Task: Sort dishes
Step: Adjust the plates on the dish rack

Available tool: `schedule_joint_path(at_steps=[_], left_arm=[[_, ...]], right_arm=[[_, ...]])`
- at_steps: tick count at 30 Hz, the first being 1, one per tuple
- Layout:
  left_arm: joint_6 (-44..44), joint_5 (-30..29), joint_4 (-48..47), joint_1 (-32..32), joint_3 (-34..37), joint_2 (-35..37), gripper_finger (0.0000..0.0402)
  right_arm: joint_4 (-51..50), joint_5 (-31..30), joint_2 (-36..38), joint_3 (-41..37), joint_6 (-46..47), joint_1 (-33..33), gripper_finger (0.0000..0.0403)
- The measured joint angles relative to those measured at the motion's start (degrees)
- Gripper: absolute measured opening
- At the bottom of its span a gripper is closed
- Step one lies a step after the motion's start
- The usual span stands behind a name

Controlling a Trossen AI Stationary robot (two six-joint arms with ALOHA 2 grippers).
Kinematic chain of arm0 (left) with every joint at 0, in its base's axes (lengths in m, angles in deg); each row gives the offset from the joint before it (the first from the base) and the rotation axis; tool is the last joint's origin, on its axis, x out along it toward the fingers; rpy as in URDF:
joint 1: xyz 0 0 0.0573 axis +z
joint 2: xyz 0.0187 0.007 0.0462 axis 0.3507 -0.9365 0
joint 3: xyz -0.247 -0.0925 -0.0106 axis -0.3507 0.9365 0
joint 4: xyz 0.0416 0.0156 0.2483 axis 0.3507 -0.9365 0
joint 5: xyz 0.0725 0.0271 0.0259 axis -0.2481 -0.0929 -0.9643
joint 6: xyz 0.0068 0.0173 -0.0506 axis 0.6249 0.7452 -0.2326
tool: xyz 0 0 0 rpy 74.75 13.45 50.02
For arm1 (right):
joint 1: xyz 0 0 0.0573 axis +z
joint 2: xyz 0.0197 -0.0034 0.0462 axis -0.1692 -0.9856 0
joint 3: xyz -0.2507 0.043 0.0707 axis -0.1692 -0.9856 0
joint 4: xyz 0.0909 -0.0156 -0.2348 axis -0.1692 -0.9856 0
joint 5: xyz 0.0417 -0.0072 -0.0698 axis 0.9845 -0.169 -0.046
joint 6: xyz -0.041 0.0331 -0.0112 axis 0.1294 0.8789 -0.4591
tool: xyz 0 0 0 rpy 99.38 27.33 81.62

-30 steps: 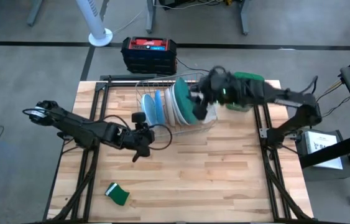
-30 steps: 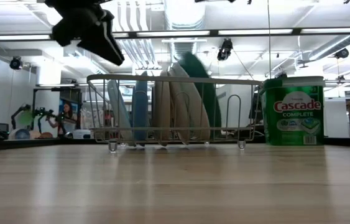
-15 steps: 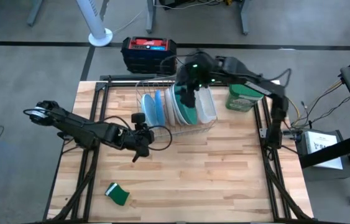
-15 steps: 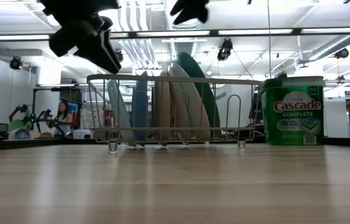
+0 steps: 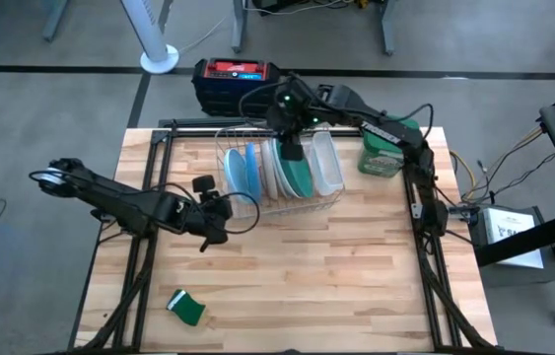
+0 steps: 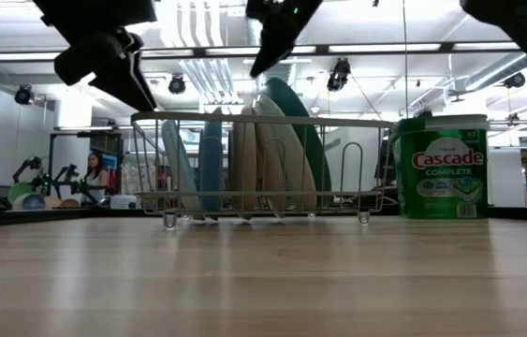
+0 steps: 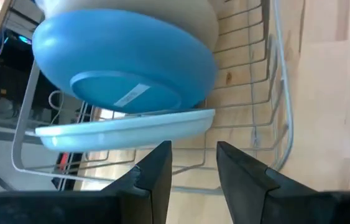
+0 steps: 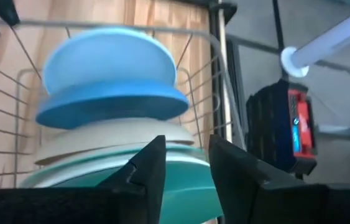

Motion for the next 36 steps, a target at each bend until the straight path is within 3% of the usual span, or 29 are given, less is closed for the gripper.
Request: schedule_joint_path(at_steps=[19, 26, 36], left_arm=[[-0.97, -2.54, 3.57, 0.28, 6.94, 5.89, 0.0116], [5.45, -2.37, 10.08, 3.04, 7.65, 4.58, 0.0116], [5.47, -0.56, 9.9, 3.65, 7.67, 3.77, 0.0116]], right_arm=[[-2.91, -0.49, -3.92, -0.9, -2.43, 0.89, 0.0006], [-4.01, -0.54, -3.92, -0.98, -2.23, 0.83, 0.0001], [-5.42, -2.6, -3.75, -1.49, -2.48, 0.88, 0.0001]])
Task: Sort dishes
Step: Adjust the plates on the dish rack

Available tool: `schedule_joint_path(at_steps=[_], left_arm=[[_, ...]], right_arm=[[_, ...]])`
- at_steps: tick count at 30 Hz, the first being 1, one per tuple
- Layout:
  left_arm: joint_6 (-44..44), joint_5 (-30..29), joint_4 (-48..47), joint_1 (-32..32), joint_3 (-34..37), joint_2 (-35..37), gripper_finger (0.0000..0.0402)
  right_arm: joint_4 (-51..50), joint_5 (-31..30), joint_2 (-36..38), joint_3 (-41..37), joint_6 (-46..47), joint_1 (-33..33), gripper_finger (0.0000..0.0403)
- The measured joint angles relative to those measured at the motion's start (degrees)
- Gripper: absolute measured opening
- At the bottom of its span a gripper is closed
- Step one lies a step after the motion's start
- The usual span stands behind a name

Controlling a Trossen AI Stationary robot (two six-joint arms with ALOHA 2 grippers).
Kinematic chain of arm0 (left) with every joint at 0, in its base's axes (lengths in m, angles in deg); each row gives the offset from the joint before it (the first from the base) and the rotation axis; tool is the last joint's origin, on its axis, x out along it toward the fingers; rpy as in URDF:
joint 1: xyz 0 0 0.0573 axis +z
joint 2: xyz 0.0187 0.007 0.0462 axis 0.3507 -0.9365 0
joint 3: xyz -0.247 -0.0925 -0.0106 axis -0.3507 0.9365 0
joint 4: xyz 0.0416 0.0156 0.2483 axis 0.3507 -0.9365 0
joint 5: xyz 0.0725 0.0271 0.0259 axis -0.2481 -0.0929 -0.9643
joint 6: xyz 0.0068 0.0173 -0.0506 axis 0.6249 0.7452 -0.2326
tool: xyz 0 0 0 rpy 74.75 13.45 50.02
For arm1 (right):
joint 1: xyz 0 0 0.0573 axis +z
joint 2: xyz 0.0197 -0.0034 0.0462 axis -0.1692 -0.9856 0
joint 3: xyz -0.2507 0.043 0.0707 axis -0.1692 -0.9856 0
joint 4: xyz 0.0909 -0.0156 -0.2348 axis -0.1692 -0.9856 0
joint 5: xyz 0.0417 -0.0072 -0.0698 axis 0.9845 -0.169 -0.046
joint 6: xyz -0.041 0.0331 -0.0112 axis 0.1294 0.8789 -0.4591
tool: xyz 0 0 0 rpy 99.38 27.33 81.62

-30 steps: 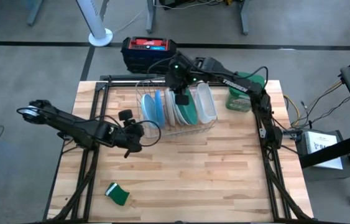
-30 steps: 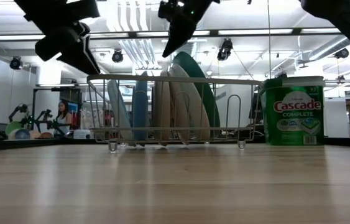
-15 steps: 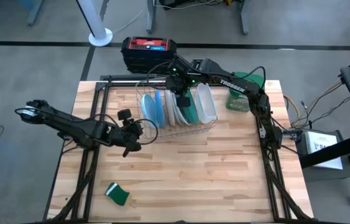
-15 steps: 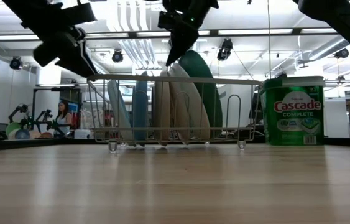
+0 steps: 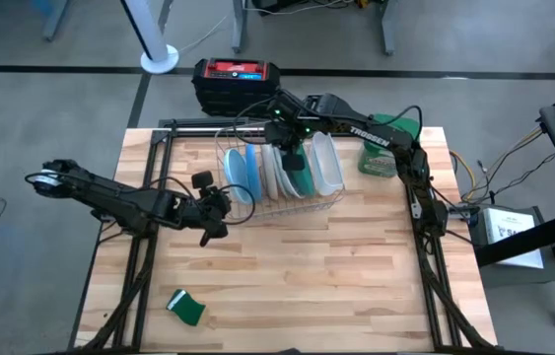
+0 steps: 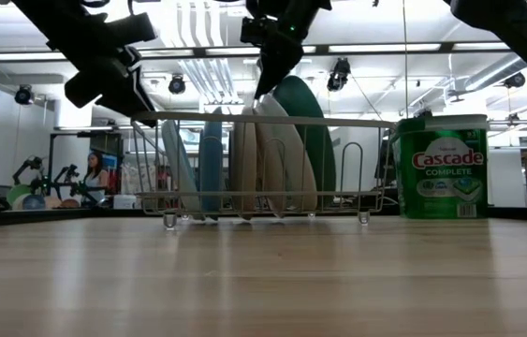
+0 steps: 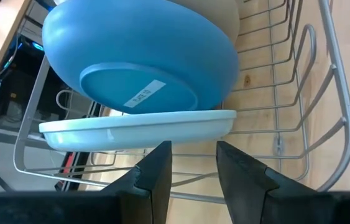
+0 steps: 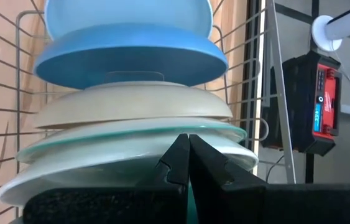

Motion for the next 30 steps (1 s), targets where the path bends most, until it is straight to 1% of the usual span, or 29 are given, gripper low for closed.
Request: schedule_joint_path(at_steps=[9, 13, 20, 24, 30], left_arm=[[-1.14, 0.12, -0.58, 0.11, 0.0, 0.0, 0.0116], [-1.27, 0.15, -0.67, 0.11, 0.0, 0.0, 0.0116], [-1.83, 0.19, -1.0, 0.11, 0.02, 0.01, 0.0116], [-2.32, 0.19, -1.35, 0.11, 0.02, 0.02, 0.0116], [-2.45, 0.21, -1.5, 0.11, 0.02, 0.02, 0.0116]], right_arm=[[-3.82, -1.15, 1.64, -0.12, 0.04, -0.25, 0.0], [-5.32, -2.9, 2.23, -0.17, 0.52, -0.56, 0.0], [-6.59, -3.02, 2.39, -0.33, 1.49, -1.05, 0.0], [-9.36, -5.59, 2.58, -0.29, 2.58, -1.43, 0.0], [-11.46, -5.84, 2.72, -0.26, 4.95, -2.3, 0.0]])
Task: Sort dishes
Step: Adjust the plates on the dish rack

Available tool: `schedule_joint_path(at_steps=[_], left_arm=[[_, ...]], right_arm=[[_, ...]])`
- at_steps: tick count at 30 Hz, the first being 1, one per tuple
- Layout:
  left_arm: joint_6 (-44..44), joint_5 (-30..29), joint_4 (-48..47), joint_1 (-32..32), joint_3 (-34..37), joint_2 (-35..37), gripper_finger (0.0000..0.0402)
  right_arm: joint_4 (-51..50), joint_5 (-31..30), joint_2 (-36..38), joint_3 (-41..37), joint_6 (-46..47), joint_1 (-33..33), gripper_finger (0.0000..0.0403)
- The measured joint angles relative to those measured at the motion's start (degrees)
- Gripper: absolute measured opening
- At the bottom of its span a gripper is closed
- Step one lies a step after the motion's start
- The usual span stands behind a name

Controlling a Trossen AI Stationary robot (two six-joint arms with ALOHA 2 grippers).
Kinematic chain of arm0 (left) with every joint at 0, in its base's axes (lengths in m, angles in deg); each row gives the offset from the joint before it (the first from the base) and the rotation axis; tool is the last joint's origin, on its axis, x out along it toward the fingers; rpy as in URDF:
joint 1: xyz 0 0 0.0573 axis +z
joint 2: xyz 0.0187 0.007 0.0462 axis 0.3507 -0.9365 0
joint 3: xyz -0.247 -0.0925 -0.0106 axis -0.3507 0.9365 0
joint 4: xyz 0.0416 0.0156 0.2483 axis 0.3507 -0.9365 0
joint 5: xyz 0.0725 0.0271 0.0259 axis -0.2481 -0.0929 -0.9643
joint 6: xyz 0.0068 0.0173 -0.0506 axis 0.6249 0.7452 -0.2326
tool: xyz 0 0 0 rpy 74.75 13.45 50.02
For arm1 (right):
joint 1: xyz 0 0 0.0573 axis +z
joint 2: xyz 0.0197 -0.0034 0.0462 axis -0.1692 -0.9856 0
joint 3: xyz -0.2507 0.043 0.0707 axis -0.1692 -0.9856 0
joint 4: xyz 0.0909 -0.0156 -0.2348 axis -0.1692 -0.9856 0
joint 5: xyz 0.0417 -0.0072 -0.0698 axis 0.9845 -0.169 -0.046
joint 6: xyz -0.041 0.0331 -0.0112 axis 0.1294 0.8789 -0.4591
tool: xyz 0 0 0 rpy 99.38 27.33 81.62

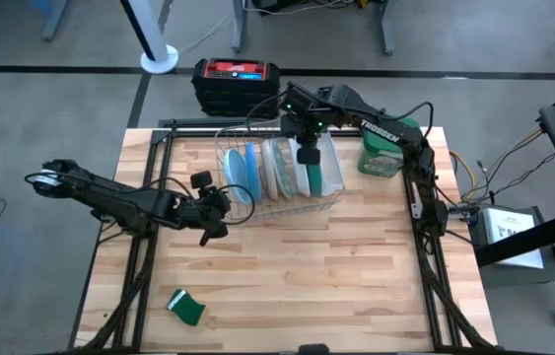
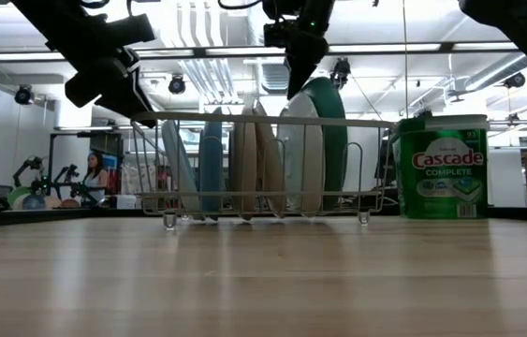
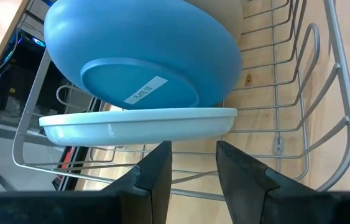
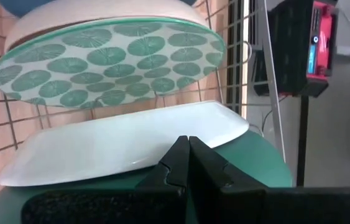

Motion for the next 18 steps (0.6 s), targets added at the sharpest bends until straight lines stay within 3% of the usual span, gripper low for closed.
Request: schedule_joint_path(at_steps=[8, 18], left_arm=[[-0.17, 0.02, -0.09, 0.0, 0.04, 0.0, 0.0116], [-0.19, 0.04, -0.17, 0.0, 0.04, 0.0, 0.0116]], right_arm=[[-5.1, -0.22, 0.26, -0.21, 5.19, -1.49, 0.0], [-3.88, 0.99, -0.01, -0.36, 10.15, -1.72, 0.0]])
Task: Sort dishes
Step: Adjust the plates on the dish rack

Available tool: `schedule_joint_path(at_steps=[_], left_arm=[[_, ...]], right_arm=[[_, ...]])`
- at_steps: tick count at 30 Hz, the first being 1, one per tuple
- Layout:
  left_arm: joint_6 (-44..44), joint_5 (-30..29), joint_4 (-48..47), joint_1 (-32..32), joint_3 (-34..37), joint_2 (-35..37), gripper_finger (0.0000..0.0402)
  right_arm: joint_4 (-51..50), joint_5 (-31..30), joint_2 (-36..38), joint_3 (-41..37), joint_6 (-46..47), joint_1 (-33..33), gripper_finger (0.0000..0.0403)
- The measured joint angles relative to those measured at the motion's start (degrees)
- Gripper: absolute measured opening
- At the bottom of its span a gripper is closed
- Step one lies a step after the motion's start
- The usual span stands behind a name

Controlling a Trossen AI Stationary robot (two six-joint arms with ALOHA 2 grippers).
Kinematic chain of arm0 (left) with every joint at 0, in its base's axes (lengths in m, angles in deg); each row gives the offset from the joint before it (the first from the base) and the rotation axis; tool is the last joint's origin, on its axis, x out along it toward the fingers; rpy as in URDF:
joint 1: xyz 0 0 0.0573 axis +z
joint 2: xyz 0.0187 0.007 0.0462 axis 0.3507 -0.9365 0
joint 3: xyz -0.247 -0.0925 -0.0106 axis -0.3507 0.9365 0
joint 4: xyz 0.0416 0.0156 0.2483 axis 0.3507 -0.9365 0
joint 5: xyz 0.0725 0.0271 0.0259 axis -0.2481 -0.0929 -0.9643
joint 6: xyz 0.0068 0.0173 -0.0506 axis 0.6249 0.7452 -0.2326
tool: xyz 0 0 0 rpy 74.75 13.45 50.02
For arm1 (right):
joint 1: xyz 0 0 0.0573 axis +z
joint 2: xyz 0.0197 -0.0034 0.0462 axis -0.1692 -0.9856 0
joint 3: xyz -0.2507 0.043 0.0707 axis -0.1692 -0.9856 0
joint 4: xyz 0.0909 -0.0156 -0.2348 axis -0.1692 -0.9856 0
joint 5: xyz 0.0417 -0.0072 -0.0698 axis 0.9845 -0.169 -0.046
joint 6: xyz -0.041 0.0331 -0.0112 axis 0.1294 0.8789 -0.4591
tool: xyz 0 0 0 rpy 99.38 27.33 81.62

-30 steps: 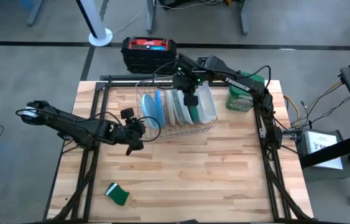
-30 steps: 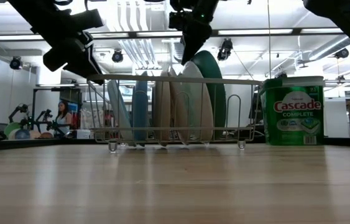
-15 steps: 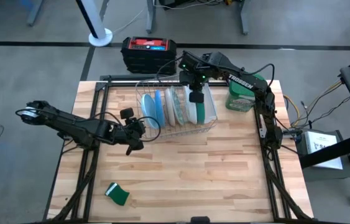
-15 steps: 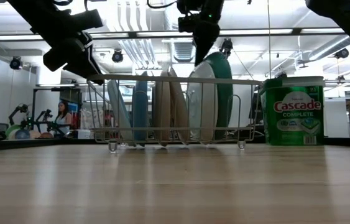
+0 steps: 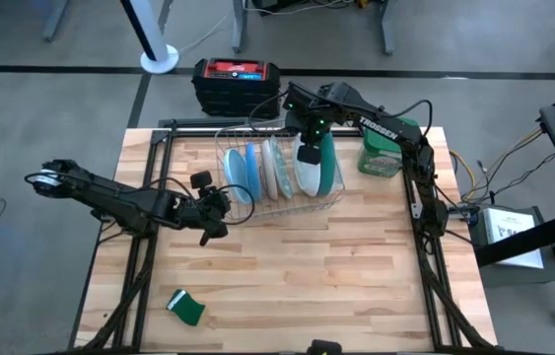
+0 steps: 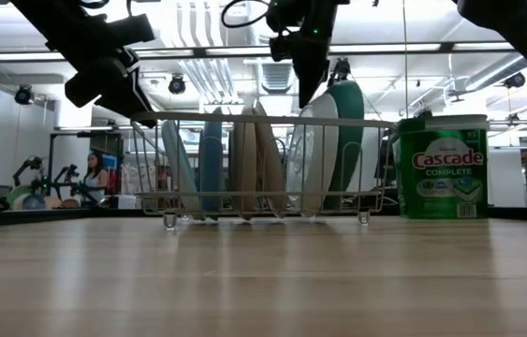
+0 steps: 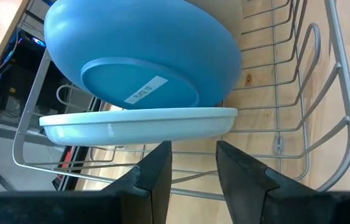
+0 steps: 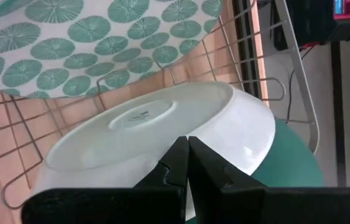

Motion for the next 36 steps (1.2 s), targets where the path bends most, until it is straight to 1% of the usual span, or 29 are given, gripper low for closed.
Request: schedule_joint_path(at_steps=[5, 9, 24, 31, 36], left_arm=[[0.02, 0.0, 0.0, 0.0, 0.02, 0.0, 0.0116], [0.02, 0.0, -0.02, 0.0, 0.02, 0.0, 0.0116], [0.24, 0.04, 0.09, 0.0, 0.04, 0.07, 0.0116], [0.57, 0.46, -0.89, 0.0, -1.08, 0.08, 0.0116], [0.94, 1.88, -0.69, 0.0, -2.06, 0.07, 0.0116]], right_arm=[[-0.65, -0.45, 0.0, -0.07, 1.77, -0.11, 0.0], [-3.58, -3.39, 0.07, -0.59, 3.03, -0.34, 0.0], [-1.28, -4.87, 0.51, 0.42, 5.12, -0.38, 0.0], [-0.95, -4.98, 2.34, 0.66, 6.44, -0.37, 0.0], [0.21, -6.12, 5.39, 0.7, 8.22, -0.24, 0.0]])
